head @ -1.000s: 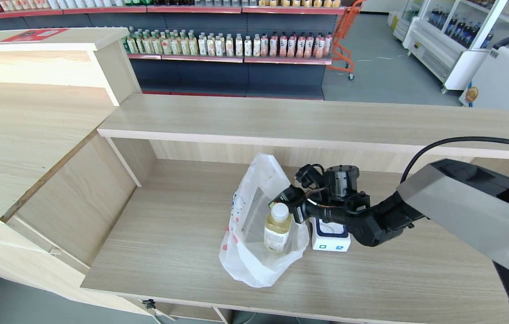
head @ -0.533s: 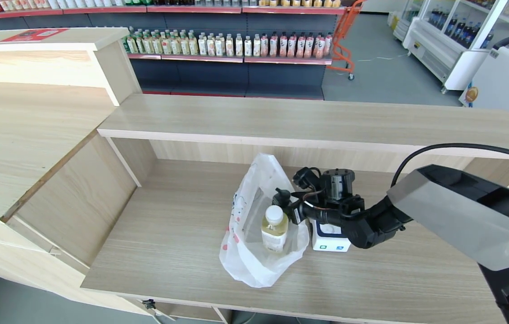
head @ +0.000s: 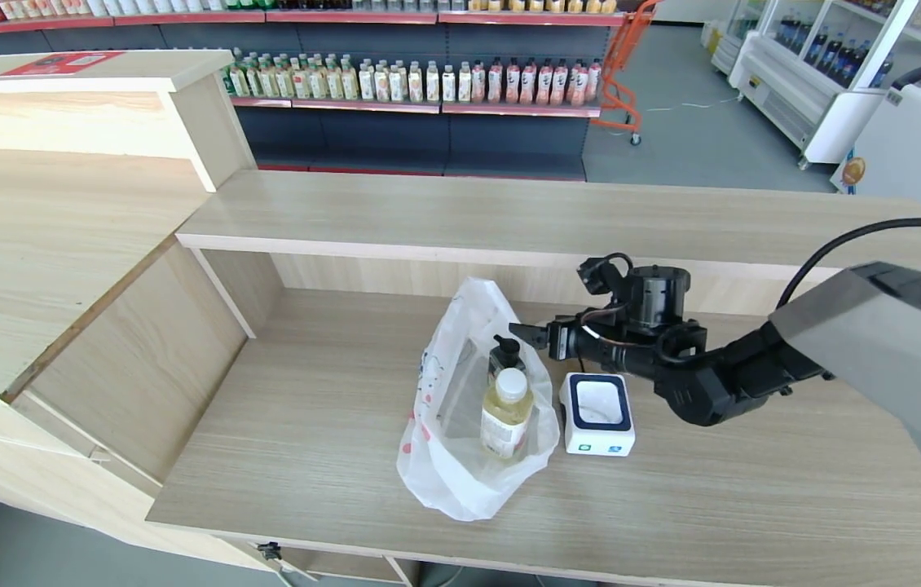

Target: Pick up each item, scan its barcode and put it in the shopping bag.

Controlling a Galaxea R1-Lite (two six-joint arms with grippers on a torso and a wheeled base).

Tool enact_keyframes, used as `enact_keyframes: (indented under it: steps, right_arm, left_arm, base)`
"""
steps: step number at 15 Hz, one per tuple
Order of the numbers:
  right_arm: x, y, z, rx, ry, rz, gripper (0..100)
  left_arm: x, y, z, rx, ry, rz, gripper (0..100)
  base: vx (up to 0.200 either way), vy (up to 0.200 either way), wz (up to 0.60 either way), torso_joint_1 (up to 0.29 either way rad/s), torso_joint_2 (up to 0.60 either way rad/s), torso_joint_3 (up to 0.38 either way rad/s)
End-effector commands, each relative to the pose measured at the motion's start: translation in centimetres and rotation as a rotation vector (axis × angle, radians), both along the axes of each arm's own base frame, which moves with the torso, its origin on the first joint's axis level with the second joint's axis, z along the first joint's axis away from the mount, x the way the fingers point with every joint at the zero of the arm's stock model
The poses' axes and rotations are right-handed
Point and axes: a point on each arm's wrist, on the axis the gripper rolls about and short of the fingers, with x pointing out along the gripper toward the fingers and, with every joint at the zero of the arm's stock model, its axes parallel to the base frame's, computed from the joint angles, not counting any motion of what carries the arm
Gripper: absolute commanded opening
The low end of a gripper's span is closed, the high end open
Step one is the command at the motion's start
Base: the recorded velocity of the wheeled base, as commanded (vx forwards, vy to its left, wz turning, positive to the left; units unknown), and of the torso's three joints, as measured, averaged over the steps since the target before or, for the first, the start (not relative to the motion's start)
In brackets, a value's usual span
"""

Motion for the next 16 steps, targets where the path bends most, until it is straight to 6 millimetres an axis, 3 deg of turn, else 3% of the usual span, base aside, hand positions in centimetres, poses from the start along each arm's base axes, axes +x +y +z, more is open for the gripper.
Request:
enact_keyframes:
  steps: [1, 2, 4, 5, 6, 7, 8, 9, 10, 12, 14, 16]
  right_arm:
    - [-4.0, -3.1, 5.1, 0.043, -0.038, -0.041, 100]
    - [-5.4, -4.1, 6.0, 0.045, -0.04, -0.053, 100]
    - [-14.4, -9.1, 9.8, -0.005, 0.006, -0.124, 100]
    - [-17.9, -11.1, 10.4, -0.038, 0.033, -0.19, 100]
    - [-19.2, -11.9, 10.5, -0.052, 0.043, -0.235, 100]
    - [-23.7, -13.5, 9.4, -0.11, 0.045, -0.35, 100]
    - [-26.9, -14.6, 8.2, -0.119, 0.035, -0.42, 100]
    - [-28.3, -15.0, 7.5, -0.125, 0.032, -0.453, 100]
    - [-33.1, -15.9, 5.0, -0.125, -0.018, -0.538, 100]
    - [-38.7, -16.7, 0.4, -0.155, -0.105, -0.603, 100]
    - [-42.1, -16.8, -2.7, -0.172, -0.107, -0.663, 100]
    - [-42.7, -16.8, -2.7, -0.144, -0.185, -0.661, 100]
  left_arm:
    - [0.0, 0.0, 0.0, 0.0, -0.001, 0.0, 100]
    - [0.0, 0.0, 0.0, -0.001, 0.0, 0.0, 100]
    - [0.0, 0.0, 0.0, 0.0, -0.001, 0.0, 100]
    - [0.0, 0.0, 0.0, -0.001, 0.0, 0.0, 100]
    - [0.0, 0.0, 0.0, -0.001, 0.0, 0.0, 100]
    - [0.0, 0.0, 0.0, 0.0, -0.001, 0.0, 100]
    - [0.0, 0.0, 0.0, 0.0, -0.001, 0.0, 100]
    - [0.0, 0.0, 0.0, 0.0, -0.001, 0.0, 100]
    - [0.0, 0.0, 0.0, 0.0, -0.001, 0.0, 100]
    - [0.0, 0.0, 0.0, -0.001, 0.0, -0.002, 100]
    - [0.0, 0.0, 0.0, -0.001, 0.0, 0.0, 100]
    - [0.0, 0.0, 0.0, -0.001, 0.0, 0.0, 100]
  base:
    - [0.0, 0.0, 0.0, 0.0, 0.0, 0.0]
    - [0.0, 0.0, 0.0, 0.0, 0.0, 0.0]
    - [0.0, 0.0, 0.0, 0.0, 0.0, 0.0]
    - [0.0, 0.0, 0.0, 0.0, 0.0, 0.0]
    - [0.0, 0.0, 0.0, 0.0, 0.0, 0.0]
    - [0.0, 0.0, 0.0, 0.0, 0.0, 0.0]
    - [0.0, 0.0, 0.0, 0.0, 0.0, 0.0]
    - [0.0, 0.0, 0.0, 0.0, 0.0, 0.0]
    - [0.0, 0.0, 0.0, 0.0, 0.0, 0.0]
    - [0.0, 0.0, 0.0, 0.0, 0.0, 0.0]
    - [0.0, 0.0, 0.0, 0.0, 0.0, 0.0]
    - [0.0, 0.0, 0.0, 0.0, 0.0, 0.0]
